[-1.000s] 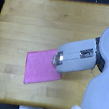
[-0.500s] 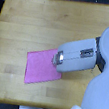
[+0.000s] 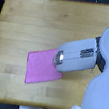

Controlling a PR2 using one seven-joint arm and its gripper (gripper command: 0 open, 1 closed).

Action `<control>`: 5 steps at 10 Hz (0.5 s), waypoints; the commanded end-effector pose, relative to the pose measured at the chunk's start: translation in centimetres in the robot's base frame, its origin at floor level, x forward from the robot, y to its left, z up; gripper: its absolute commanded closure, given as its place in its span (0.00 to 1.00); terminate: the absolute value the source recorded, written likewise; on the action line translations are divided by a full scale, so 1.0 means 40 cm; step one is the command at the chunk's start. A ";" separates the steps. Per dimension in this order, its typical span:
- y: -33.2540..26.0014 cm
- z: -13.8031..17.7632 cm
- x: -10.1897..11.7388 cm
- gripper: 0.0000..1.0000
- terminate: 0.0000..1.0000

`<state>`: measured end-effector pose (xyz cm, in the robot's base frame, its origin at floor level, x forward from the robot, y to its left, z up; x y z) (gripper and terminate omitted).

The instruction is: Folding a cloth

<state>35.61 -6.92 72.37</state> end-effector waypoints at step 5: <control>-0.008 0.047 0.016 1.00 0.00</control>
<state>35.78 -7.11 72.78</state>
